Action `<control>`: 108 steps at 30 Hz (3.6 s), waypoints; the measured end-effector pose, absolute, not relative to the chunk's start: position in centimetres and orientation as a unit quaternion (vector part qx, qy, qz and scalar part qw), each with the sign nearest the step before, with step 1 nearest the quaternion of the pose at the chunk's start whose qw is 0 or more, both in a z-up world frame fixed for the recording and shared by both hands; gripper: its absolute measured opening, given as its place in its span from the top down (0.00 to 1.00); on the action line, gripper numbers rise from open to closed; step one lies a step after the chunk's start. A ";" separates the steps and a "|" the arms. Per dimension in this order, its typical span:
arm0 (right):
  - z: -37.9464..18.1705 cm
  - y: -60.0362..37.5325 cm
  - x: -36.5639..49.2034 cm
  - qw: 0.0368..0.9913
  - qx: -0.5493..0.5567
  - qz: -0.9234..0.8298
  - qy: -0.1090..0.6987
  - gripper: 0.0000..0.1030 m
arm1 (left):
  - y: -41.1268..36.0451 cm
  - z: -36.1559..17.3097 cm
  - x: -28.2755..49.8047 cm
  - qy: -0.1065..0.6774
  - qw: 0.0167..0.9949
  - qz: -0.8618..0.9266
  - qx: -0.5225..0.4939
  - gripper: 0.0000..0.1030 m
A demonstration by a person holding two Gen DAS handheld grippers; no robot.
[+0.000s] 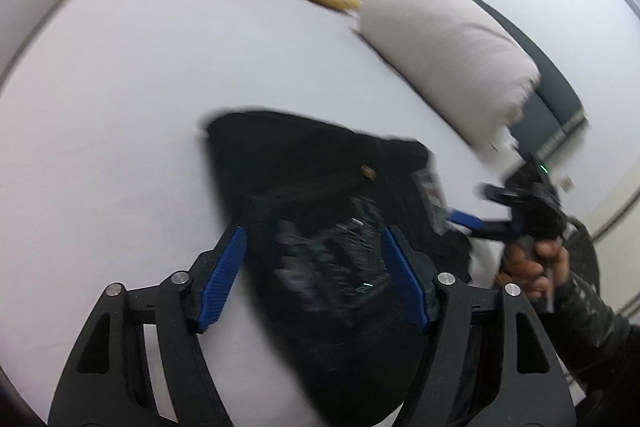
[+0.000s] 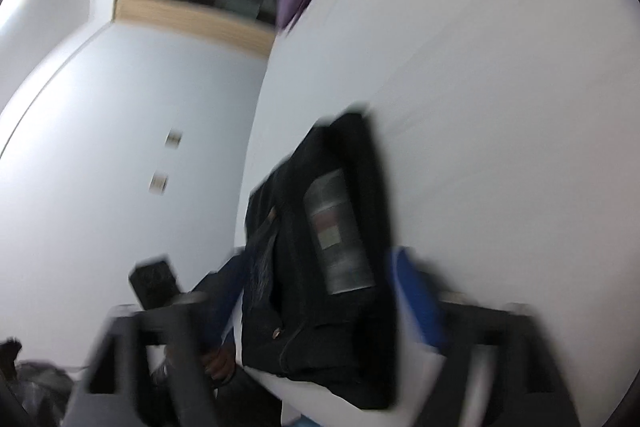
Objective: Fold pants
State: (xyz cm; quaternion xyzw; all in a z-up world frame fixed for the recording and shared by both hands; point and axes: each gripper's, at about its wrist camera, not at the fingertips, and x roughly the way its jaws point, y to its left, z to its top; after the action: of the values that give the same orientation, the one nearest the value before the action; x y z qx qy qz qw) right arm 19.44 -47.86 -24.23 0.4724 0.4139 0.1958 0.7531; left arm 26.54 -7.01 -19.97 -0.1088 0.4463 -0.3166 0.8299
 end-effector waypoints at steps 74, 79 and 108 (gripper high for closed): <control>-8.2 -33.8 28.4 0.934 0.228 -0.007 0.276 0.00 | -0.1 -4.2 29.3 0.222 0.973 -0.033 0.048 0.00; 0.6 -30.1 22.6 0.976 0.141 -0.034 0.164 0.00 | 0.9 3.2 22.2 0.122 0.991 -0.048 0.014 0.00; -1.2 -20.9 18.2 0.930 0.097 -0.047 0.352 0.00 | 1.1 -5.2 17.6 0.384 0.923 -0.025 -0.013 0.00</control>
State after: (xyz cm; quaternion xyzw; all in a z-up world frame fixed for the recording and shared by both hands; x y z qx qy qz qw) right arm 18.20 -20.92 -1.17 0.0975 0.3520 -0.0474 0.9297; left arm 17.57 1.13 -5.20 -0.0125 0.3840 -0.0252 0.9229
